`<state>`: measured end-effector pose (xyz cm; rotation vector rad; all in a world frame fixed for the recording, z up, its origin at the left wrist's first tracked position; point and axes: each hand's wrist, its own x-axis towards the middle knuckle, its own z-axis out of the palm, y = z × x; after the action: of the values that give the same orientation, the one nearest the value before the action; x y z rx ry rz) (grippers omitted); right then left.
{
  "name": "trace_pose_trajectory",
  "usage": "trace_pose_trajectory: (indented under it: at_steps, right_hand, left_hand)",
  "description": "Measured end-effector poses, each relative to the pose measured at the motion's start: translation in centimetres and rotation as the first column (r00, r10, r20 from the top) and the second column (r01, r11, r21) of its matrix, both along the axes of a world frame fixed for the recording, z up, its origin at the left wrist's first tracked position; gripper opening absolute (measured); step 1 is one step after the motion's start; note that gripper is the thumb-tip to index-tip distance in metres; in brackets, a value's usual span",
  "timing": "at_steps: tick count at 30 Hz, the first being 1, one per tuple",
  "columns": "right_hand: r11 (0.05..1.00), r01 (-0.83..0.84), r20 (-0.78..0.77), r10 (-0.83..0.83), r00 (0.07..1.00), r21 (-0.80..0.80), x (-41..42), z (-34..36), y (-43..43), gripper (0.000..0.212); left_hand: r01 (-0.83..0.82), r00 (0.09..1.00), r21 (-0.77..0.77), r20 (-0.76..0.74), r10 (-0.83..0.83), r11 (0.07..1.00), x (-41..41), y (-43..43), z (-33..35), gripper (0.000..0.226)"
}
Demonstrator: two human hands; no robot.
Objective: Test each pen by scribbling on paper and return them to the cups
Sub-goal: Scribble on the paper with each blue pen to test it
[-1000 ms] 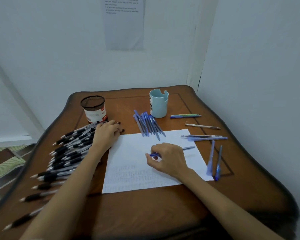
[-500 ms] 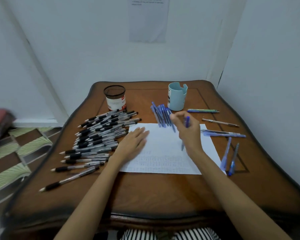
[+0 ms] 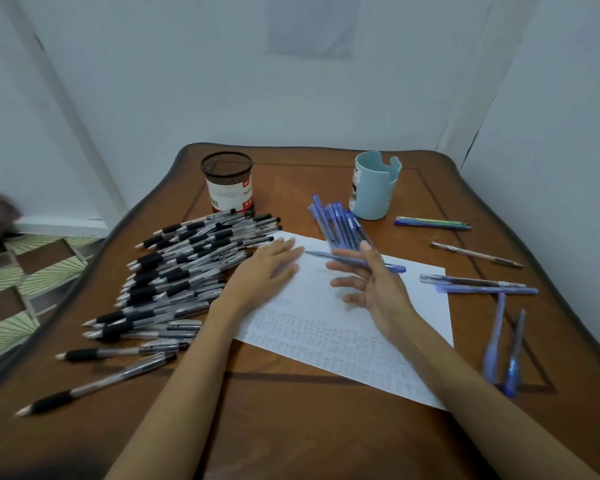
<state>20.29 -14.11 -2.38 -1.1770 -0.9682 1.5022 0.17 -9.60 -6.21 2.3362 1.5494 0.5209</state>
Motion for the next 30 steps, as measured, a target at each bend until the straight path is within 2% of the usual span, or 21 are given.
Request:
trace_pose_trajectory:
  at_steps: [2,5,9,11,15,17,21,25,30]
  right_hand:
    - [0.999,0.017,0.047,-0.019,0.999,0.028,-0.5,0.3,1.1,0.02]
    - [0.997,0.014,0.11,-0.022,0.994,0.079,-2.2,0.1,2.6,0.024]
    - [0.992,-0.066,0.156,0.048,0.987,0.111,-3.8,-0.8,3.0,0.014]
    - [0.986,-0.051,0.19,0.02,0.982,0.157,-4.0,-1.5,3.1,0.02]
    - [0.969,-0.008,0.314,-0.072,0.947,0.246,-4.8,-2.3,3.6,0.05]
    - [0.95,-0.042,0.35,-0.072,0.934,0.308,-5.2,-2.3,3.5,0.048]
    - [0.91,-0.224,0.246,0.142,0.959,0.348,-5.1,-2.2,2.5,0.036]
    - [0.894,-0.253,0.327,0.129,0.936,0.37,-5.1,-2.7,2.7,0.044]
    - [0.877,-0.282,0.395,0.118,0.911,0.389,-5.3,-3.1,2.7,0.042]
  left_hand:
    - [0.003,1.0,0.018,0.005,-0.003,1.0,-0.1,0.1,0.1,0.043]
    - [0.027,0.999,0.046,0.039,-0.029,0.999,-0.3,0.2,0.1,0.04]
    - [0.047,0.995,0.048,0.082,-0.051,0.998,-0.6,0.8,0.2,0.038]
    - [0.072,0.991,0.036,0.108,-0.076,0.997,-0.9,1.2,0.2,0.038]
    - [0.075,0.985,0.018,0.155,-0.077,0.997,-0.8,1.4,0.3,0.036]
    - [0.059,0.986,0.039,0.154,-0.065,0.997,-0.7,1.2,0.3,0.036]
    - [0.049,0.984,0.058,0.169,-0.058,0.997,-0.7,1.3,0.2,0.034]
    - [0.036,0.985,0.053,0.164,-0.045,0.998,-0.8,1.6,-0.1,0.035]
    - [0.029,0.984,0.057,0.172,-0.038,0.998,-0.8,1.6,-0.1,0.036]
